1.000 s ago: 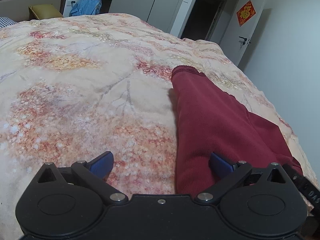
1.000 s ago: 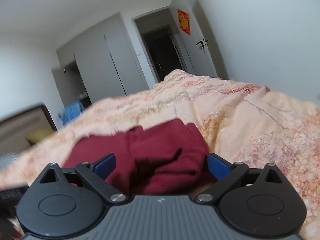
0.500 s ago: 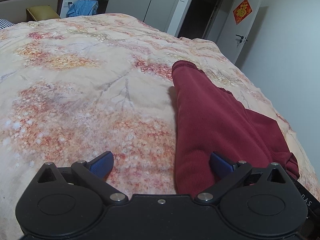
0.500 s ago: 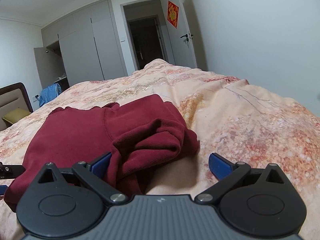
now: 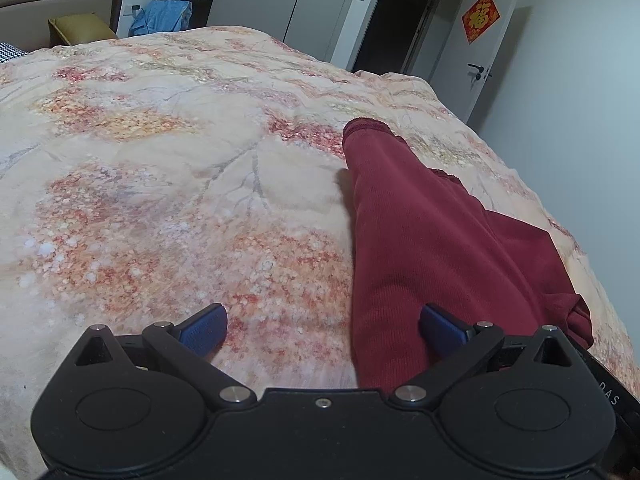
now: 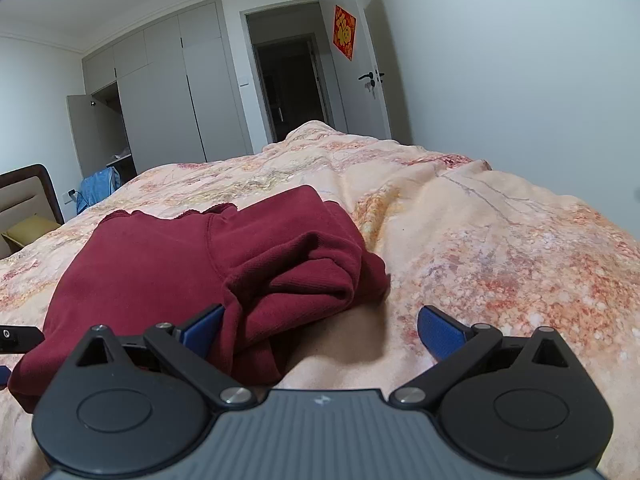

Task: Fold small clothes
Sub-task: 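Open the right gripper and withdraw it from the folded sweater, then lower both grippers onto the sweater bundle edges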

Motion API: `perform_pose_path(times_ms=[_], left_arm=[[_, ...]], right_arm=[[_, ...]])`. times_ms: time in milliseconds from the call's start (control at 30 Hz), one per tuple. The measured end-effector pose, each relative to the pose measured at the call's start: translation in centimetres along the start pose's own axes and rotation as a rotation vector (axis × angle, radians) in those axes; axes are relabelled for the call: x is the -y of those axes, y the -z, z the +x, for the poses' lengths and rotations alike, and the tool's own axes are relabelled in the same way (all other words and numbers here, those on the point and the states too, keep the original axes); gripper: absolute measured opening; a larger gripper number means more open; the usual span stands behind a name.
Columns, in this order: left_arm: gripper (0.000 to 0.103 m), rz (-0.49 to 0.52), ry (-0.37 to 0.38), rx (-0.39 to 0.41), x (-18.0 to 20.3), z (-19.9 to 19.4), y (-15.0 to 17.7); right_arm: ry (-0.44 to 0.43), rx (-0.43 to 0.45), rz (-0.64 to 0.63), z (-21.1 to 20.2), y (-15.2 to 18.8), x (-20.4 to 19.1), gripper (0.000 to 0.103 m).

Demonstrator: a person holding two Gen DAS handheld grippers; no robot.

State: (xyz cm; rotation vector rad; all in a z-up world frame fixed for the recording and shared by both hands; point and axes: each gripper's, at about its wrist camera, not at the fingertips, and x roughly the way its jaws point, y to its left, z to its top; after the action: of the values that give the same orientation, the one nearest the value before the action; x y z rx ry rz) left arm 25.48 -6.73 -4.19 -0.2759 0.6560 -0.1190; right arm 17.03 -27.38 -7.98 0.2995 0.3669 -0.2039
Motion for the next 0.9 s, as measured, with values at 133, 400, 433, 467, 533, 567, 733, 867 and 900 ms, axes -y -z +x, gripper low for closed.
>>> perform_pose_path(times_ms=[133, 400, 433, 467, 533, 567, 733, 867, 900], left_arm=[[0.102, 0.009, -0.004, -0.003, 0.1, -0.4, 0.0], [0.102, 0.022, -0.003, -0.002, 0.1, -1.1, 0.1], [0.102, 0.02, -0.001, 0.002, 0.1, -1.2, 0.1], [0.102, 0.019, 0.001, 0.007, 0.1, -1.3, 0.1], [0.102, 0.016, 0.007, 0.016, 0.1, -1.4, -0.2], [0.102, 0.014, 0.012, 0.021, 0.1, -1.5, -0.3], [0.102, 0.047, 0.032, 0.043, 0.5, -0.8, -2.4], [0.102, 0.088, 0.048, 0.015, 0.7, 1.4, -4.2], [0.102, 0.098, 0.047, 0.003, 0.7, 2.1, -4.6]], right_arm=[[-0.003, 0.005, 0.002, -0.1, 0.0, 0.1, 0.103], [0.014, 0.015, -0.016, -0.5, 0.0, 0.0, 0.103], [0.013, 0.014, -0.017, -0.5, -0.2, 0.0, 0.103], [0.008, 0.017, -0.016, -0.7, -0.3, 0.0, 0.103], [-0.019, 0.044, -0.004, -1.1, -0.9, 0.1, 0.103], [-0.037, 0.056, -0.002, -1.1, -1.3, 0.2, 0.103], [-0.108, 0.087, -0.028, 0.3, -5.5, 0.9, 0.103], [-0.207, -0.03, -0.059, 4.5, -9.0, 1.5, 0.103], [-0.216, -0.048, -0.07, 5.4, -9.5, 1.6, 0.103]])
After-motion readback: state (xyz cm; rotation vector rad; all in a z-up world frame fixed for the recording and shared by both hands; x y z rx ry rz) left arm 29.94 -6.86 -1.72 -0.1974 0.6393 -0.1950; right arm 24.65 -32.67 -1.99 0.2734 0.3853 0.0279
